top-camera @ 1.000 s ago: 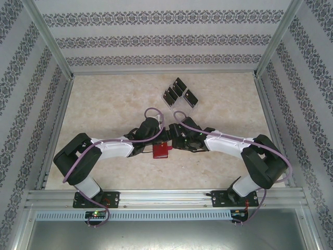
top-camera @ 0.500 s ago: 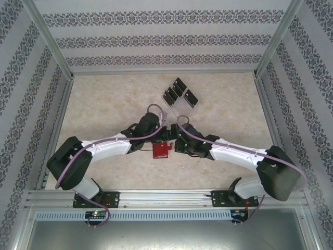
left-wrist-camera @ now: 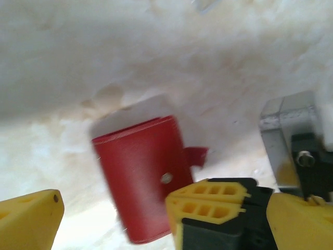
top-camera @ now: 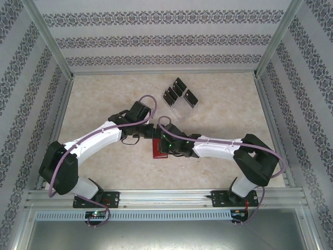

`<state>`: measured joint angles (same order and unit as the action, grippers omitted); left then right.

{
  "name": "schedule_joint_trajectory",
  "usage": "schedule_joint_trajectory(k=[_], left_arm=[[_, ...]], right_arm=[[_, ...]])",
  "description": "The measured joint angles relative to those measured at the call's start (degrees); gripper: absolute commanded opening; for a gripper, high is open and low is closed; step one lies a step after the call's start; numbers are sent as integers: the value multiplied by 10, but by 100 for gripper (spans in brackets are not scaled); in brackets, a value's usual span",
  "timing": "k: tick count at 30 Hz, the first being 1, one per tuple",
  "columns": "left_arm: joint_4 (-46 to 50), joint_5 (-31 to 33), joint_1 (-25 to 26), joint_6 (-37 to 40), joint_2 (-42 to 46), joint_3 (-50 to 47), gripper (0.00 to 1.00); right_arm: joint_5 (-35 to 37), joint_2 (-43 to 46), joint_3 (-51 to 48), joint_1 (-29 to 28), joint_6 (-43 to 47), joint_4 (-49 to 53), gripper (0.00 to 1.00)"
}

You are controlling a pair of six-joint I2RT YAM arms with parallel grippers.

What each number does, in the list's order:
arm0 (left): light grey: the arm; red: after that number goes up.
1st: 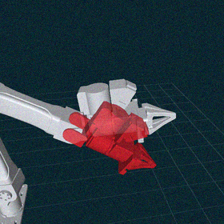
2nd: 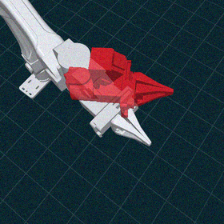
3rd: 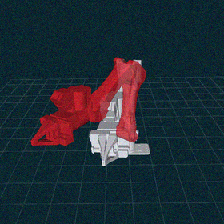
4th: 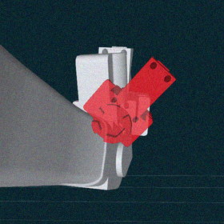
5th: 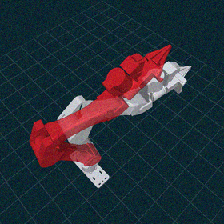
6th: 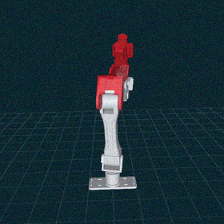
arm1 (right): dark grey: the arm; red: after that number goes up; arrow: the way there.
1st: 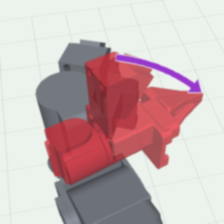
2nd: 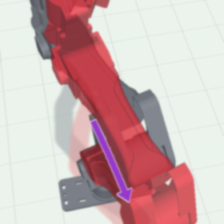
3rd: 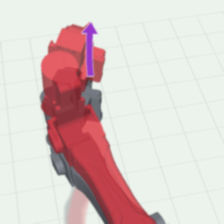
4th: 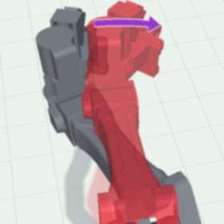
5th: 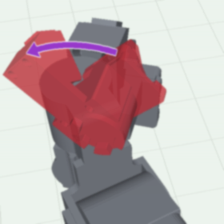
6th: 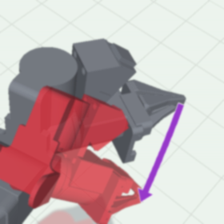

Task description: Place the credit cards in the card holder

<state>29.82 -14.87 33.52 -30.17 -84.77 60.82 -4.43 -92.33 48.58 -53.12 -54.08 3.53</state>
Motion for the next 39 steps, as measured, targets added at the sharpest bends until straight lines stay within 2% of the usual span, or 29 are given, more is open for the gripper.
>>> schedule_joint_trajectory(k=[3, 7, 10, 20, 39], left_arm=[[14, 32, -1, 19, 3, -10, 100], [18, 119, -45, 17, -11, -44, 100], [21, 142, -55, 10, -16, -57, 100], [-7, 132, -54, -5, -34, -58, 100], [-63, 80, -35, -16, -42, -85, 100]], right_arm=[[-8, 1, -13, -8, -1, -10, 10], [-15, 32, -45, -26, 0, -25, 10], [-19, 63, -66, -29, 0, -34, 11], [-10, 106, -83, -22, 7, -32, 10], [-12, 11, -81, 9, 13, -69, 7]])
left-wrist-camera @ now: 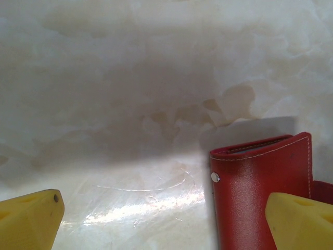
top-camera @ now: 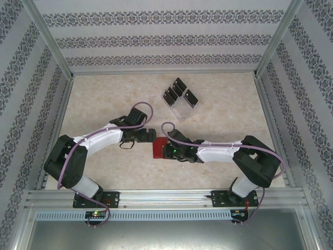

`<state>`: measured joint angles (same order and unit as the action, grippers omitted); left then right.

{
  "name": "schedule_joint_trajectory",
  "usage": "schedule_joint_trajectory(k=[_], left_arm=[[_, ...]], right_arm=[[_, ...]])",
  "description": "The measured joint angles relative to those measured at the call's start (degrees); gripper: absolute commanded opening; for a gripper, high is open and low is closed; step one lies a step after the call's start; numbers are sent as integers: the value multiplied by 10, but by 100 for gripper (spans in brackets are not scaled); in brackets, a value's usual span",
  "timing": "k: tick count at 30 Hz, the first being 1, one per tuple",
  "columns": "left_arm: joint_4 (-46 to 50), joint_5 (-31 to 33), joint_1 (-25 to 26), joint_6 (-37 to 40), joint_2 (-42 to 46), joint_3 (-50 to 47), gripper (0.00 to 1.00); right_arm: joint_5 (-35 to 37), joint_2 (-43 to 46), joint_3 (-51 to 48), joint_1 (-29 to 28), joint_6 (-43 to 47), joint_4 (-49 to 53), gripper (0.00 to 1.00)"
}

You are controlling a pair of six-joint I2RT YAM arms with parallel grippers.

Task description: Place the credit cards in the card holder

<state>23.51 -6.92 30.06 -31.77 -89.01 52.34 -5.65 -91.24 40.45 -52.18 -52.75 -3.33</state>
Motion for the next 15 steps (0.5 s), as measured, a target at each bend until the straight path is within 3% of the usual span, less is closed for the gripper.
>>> schedule_joint_trajectory(k=[15], left_arm=[[-33, -5, 27, -6, -15, -4, 100]], right_arm=[[-3, -9, -1, 3, 0, -15, 7]])
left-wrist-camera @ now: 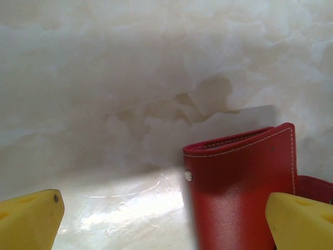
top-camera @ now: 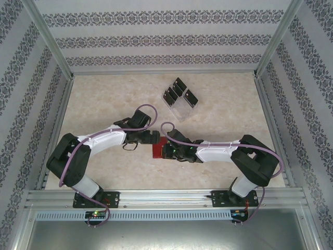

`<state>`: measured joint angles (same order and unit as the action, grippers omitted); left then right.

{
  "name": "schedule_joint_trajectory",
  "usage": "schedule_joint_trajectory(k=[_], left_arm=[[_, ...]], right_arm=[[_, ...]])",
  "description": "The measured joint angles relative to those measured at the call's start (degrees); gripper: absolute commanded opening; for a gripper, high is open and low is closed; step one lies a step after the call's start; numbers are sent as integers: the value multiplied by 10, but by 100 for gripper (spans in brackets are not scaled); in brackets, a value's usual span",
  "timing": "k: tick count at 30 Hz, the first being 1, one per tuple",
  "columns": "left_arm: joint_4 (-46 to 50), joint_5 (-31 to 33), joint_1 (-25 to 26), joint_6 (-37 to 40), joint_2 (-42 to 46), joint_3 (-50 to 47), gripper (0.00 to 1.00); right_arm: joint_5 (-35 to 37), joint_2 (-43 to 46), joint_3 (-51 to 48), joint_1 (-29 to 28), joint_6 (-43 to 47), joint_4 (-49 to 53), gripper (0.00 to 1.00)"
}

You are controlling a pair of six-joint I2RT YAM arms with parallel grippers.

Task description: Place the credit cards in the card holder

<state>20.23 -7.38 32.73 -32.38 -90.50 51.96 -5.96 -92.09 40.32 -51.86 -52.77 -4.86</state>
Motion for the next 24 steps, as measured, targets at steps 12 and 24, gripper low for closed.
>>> schedule_joint_trajectory(k=[12, 24], left_arm=[[-10, 30, 4, -13, -45, -4, 100], [-31, 38, 7, -29, -40, -19, 100]], right_arm=[[-8, -2, 0, 4, 0, -7, 7], [36, 132, 88, 64, 55, 184, 41]])
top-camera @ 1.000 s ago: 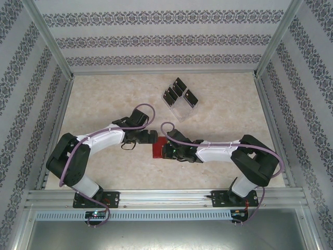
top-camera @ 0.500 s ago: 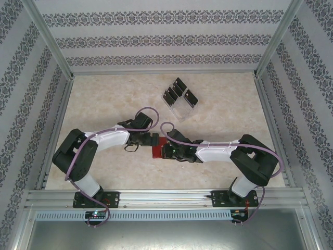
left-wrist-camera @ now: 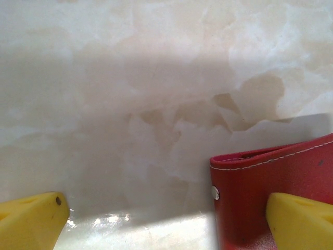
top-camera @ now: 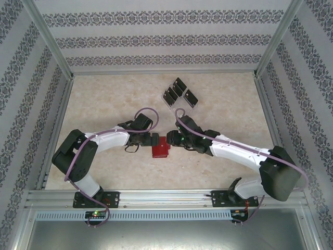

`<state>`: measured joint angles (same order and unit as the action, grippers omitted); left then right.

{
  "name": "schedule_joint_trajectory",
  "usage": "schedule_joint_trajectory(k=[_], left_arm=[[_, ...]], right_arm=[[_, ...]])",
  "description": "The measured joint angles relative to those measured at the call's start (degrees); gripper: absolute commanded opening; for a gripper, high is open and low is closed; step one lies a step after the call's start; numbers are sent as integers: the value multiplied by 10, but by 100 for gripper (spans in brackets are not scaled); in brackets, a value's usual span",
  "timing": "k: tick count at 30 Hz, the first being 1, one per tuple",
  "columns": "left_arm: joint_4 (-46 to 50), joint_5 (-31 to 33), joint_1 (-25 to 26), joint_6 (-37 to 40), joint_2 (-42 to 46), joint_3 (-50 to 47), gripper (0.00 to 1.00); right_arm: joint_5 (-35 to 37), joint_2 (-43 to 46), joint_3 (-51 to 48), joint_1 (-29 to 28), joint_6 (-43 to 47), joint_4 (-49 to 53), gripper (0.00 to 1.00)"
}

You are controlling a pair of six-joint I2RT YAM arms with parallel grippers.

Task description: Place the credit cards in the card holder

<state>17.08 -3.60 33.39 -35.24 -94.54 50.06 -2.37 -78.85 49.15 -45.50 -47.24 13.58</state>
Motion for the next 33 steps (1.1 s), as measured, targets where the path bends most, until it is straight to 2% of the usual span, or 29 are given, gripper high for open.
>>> schedule_joint_trajectory(k=[5, 11, 18, 24, 33], left_arm=[[-7, 2, 0, -3, 3, -5, 100], [-16, 4, 0, -9, 6, -11, 100], [-22, 5, 0, -12, 8, -15, 100], [-23, 5, 0, -12, 8, -16, 100], [-26, 6, 0, -15, 9, -17, 100]], right_arm=[[10, -45, 67, 4, 38, 80, 45], [9, -130, 108, 3, 55, 132, 45], [9, -177, 141, -11, 57, 156, 41], [11, -197, 156, -22, 59, 164, 43], [21, -226, 165, -24, 72, 175, 27]])
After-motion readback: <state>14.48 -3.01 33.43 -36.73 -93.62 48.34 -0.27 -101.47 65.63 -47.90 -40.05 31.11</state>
